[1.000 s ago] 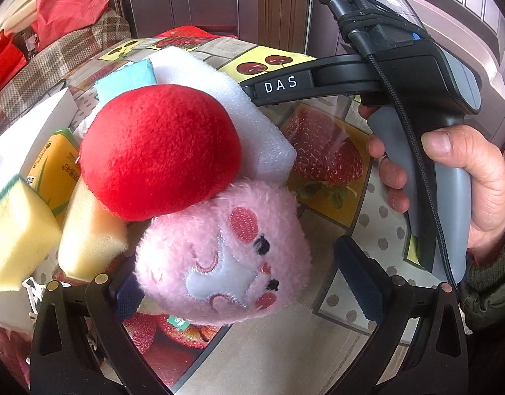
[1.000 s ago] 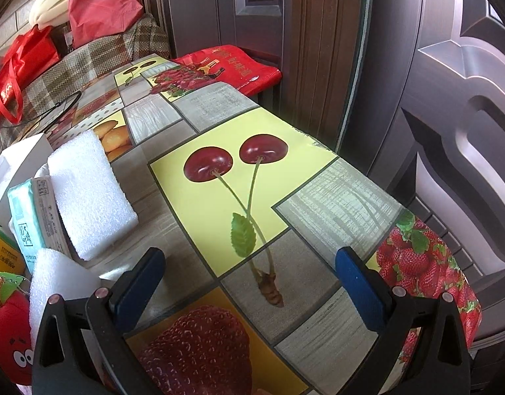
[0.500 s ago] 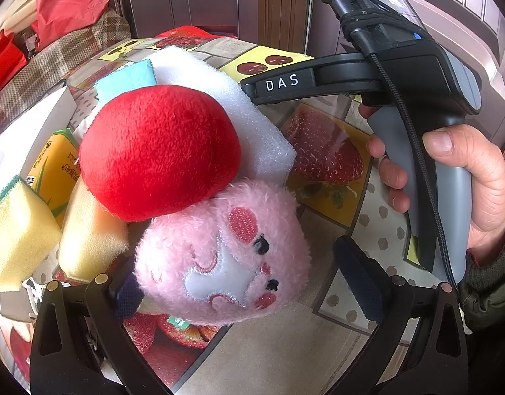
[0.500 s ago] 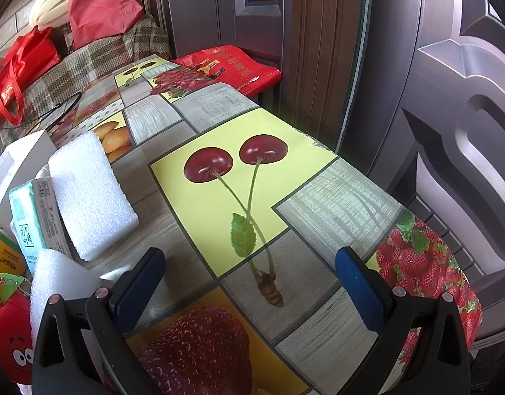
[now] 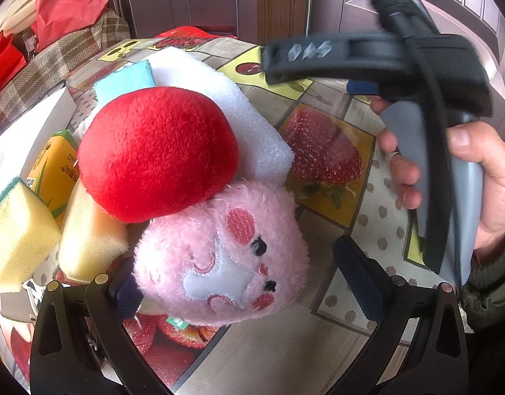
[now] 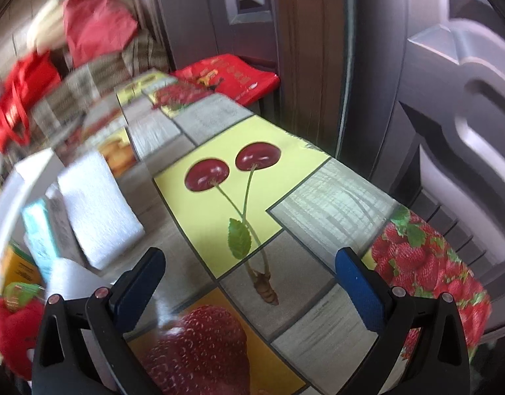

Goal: Organize soft objects
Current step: 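Grasp the patterned cloth with the left gripper while the right gripper grasps the pink plush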

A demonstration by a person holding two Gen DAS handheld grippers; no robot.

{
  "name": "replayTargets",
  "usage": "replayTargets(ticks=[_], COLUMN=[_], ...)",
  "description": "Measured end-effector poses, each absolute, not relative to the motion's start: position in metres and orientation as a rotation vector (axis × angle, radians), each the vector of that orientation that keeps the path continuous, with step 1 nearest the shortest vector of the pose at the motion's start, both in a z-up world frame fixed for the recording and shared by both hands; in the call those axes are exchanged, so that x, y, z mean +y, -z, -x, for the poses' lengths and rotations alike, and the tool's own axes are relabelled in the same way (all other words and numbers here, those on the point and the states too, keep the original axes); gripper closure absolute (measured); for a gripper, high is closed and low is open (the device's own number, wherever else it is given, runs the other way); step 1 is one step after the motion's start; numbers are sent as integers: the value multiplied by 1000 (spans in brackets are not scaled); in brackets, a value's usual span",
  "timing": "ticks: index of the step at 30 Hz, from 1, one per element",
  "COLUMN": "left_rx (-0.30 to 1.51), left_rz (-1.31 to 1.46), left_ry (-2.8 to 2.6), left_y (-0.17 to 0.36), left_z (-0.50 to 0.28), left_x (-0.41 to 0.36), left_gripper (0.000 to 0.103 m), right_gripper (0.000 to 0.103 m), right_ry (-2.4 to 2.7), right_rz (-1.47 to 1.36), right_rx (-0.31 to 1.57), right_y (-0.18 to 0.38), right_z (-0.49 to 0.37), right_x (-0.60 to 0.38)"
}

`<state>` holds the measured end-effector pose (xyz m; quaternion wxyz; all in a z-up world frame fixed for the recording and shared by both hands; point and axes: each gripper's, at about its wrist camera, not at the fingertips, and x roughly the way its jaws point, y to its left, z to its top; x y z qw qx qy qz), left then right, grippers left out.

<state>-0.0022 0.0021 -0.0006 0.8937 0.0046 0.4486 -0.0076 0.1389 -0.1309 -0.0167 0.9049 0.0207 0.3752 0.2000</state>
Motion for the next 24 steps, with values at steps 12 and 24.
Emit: replayTargets(ticks=[12, 24], left_rx=[548, 739], left_rz=[177, 221], left_ry=[19, -154], left_y=[-80, -44], left_z=[133, 147], left_x=[63, 112], left_gripper=[0, 1], right_gripper=[0, 0], right_ry=[-795, -1111], right_rz=[-128, 198], right_rx=[444, 661], right_y=[-27, -4], right_z=[-81, -28], right_x=[-164, -108])
